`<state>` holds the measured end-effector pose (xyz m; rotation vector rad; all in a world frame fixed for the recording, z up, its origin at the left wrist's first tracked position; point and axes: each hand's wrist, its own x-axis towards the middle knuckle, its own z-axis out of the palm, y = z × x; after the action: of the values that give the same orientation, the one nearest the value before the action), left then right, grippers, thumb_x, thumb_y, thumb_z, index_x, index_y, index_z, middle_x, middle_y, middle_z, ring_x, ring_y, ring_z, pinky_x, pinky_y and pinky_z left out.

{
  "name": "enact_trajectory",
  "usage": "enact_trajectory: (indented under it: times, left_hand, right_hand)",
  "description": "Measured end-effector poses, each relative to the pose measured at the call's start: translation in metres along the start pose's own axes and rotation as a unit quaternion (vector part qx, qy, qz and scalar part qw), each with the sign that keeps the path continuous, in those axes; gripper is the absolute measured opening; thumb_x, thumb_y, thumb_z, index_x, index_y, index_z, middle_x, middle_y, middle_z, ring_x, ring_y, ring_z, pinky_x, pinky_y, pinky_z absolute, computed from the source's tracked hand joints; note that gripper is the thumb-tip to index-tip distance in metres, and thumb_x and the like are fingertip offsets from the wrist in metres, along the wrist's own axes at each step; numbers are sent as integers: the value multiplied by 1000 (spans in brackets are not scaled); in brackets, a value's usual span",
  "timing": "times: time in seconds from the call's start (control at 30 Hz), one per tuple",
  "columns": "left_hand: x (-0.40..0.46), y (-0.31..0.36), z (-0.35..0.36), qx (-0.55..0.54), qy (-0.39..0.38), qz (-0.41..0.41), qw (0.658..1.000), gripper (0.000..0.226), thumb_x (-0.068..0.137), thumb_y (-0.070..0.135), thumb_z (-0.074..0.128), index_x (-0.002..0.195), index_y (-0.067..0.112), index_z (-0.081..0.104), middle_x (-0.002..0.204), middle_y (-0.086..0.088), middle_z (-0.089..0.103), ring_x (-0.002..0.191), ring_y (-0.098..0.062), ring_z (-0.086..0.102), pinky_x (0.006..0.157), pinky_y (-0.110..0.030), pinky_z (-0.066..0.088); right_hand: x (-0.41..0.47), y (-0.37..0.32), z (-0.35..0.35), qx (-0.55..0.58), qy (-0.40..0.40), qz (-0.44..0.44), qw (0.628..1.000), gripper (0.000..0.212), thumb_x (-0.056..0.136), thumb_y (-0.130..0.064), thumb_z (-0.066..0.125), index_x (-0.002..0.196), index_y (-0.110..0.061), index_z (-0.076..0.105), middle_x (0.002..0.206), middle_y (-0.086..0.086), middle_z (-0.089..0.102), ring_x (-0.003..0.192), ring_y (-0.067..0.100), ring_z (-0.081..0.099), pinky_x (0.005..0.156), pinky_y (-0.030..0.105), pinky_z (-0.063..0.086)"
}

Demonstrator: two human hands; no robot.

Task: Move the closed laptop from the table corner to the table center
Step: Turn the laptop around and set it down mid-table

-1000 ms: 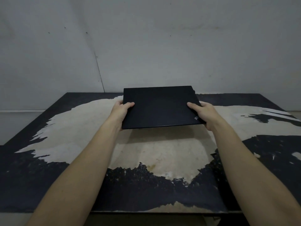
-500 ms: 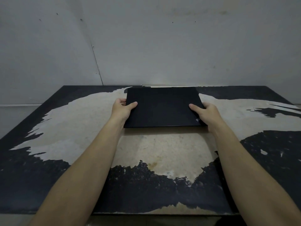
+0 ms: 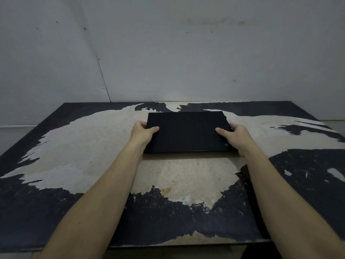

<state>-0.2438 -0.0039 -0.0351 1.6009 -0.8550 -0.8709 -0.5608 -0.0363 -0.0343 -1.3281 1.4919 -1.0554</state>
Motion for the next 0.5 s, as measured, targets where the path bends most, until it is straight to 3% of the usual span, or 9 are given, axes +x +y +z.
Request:
enact_trajectory:
  times: [0.1,0.27,0.5]
  left_hand:
    - [-4,5,3,20,3,10,1000,38,88,18,80,110,11,49,90,1,60,75,-14,61,56,-27,46]
    - [-2,-7,10,64,15,2,998,36,81,27,84,95,19,52,104,-10,70,93,-30,71,84,-47,60]
    - [4,-19,14,104,23,-12,994,40,62,45,76,86,26,50,102,-4,71,97,-32,70,89,-50,58]
  right_hand:
    - [-1,-6,-8,-10,13,-3,1000,37,88,-31,81,114,-9,69,103,7,76,89,27,76,75,44,64]
    - [-5,2,-12,-34,10,-3,999,39,89,-33,80,117,-10,66,102,8,76,75,24,73,52,30,54]
    - [-11,7,-11,-83,23,-3,996,43,90,-37,78,121,-12,62,106,6,73,78,25,74,55,32,56]
